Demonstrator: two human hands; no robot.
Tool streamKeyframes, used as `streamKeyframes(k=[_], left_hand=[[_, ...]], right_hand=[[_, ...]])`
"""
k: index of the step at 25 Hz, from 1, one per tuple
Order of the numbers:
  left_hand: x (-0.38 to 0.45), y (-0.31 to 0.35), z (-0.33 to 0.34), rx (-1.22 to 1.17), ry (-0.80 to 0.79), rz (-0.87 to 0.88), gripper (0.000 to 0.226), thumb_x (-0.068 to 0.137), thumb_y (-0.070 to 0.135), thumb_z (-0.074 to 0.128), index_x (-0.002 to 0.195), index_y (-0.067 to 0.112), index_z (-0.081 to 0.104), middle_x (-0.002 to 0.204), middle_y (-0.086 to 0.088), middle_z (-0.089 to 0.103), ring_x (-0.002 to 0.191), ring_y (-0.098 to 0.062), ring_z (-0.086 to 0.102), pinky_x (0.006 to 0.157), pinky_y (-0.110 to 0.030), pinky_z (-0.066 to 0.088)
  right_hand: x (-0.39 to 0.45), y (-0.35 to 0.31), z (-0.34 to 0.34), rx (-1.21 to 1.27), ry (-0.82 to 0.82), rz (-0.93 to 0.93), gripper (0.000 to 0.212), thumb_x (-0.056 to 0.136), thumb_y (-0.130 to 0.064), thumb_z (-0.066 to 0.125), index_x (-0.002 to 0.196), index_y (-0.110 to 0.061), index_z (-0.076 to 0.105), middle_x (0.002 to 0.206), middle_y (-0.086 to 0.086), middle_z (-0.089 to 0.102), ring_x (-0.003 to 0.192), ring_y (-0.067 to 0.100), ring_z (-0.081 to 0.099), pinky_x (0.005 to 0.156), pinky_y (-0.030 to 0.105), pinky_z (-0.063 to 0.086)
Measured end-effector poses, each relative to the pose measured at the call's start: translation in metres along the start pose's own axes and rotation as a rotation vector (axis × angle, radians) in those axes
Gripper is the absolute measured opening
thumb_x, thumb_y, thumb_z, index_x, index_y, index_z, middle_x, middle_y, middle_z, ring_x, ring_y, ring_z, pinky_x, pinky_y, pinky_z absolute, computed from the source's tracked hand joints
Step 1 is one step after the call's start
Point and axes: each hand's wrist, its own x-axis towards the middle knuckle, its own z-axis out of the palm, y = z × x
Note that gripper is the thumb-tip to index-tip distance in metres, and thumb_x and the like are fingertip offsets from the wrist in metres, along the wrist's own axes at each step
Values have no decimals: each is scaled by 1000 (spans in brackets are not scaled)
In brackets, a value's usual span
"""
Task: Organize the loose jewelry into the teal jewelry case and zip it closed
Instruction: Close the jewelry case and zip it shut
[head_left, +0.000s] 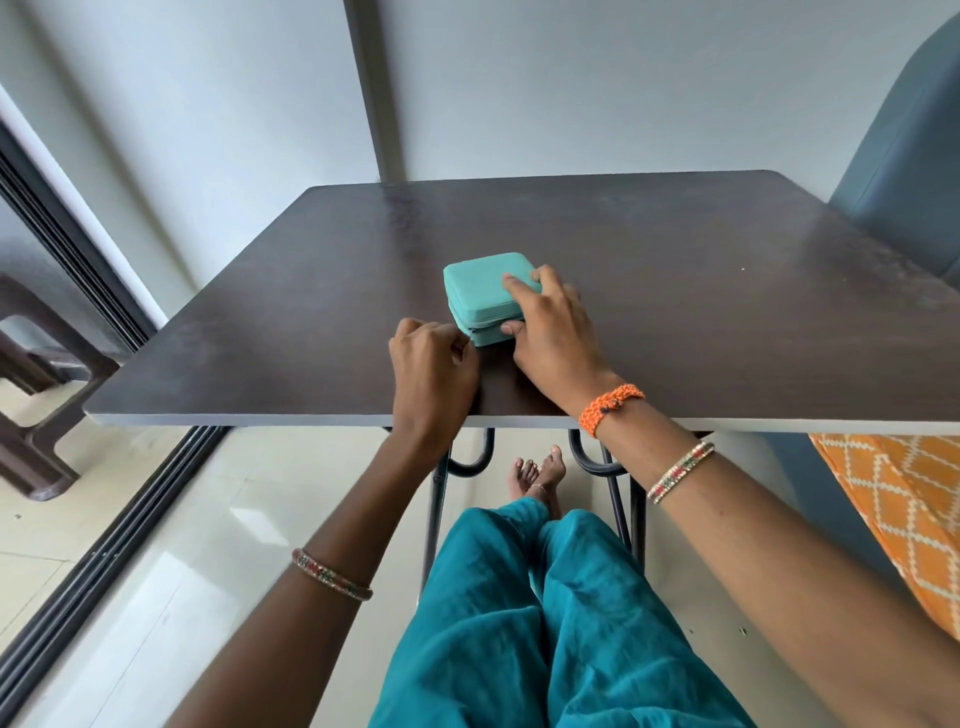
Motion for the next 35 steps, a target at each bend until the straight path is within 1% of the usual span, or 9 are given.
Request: streamKeyframes(k=[7,9,11,15,18,21,26,29,35], left_hand=[[-1,16,21,-27,-42,-9,16,85,12,59,82,5,73,80,-11,70,92,-27,49,82,-39,39],[1,13,21,-5,-44,-7,14,86,17,61,85,11,74,82,-9,72,91,-29,54,82,-39,39],[2,10,20,-22,-51,-31,13,86,20,63,88,17,75,84,-6,73,89,-29,58,84,-43,41],[2,11,19,-44,-92,-33,20,85,14,57,91,20,76,84,-5,74,87,-27,61,84,-47,47],[2,13,8,-163,-151,-96,22,83,10,57,93,15,76,88,-4,74,82,-14,64,80,-35,52],[12,9,-2,-290,20,-287,17,86,20,59,97,10,68,90,-1,67,83,-11,59,83,-34,50],[41,8,10,-251,-159,-290,72,72,57,56,131,17,48,130,-6,54,121,-24,49,103,-45,40],[43,0,16,-359,-152,-327,75,67,56,60,132,22,46,125,5,56,117,-17,54,104,-42,41],[48,-8,23,-411,-148,-346,68,64,56,63,123,24,51,115,10,60,115,-16,55,104,-44,41]], right_hand=[[-3,3,-5,103,-65,13,62,80,7,53,139,-9,42,138,17,40,121,35,44,101,42,43],[-11,7,-5,321,92,111,50,77,6,54,125,-6,52,128,15,50,112,32,53,95,37,46],[-20,5,-5,369,256,231,15,83,-12,59,98,-8,61,103,10,61,89,27,60,73,34,48],[-15,-8,-7,214,51,381,37,82,-50,60,77,-14,71,84,3,70,78,25,61,62,26,36],[-4,-8,-4,253,9,392,24,81,-37,63,80,-15,74,94,6,72,93,30,64,63,25,37],[-6,-5,1,222,43,323,16,82,-26,62,80,-14,73,91,8,72,88,31,64,61,26,40],[-11,3,3,247,122,207,18,83,-21,61,74,-8,69,71,9,68,69,32,62,58,32,49],[-9,27,-8,220,215,253,25,78,-22,64,63,-2,65,54,11,59,58,35,53,57,34,50],[19,54,-19,269,195,316,12,77,-20,73,70,-10,76,75,2,74,73,16,68,69,23,50]])
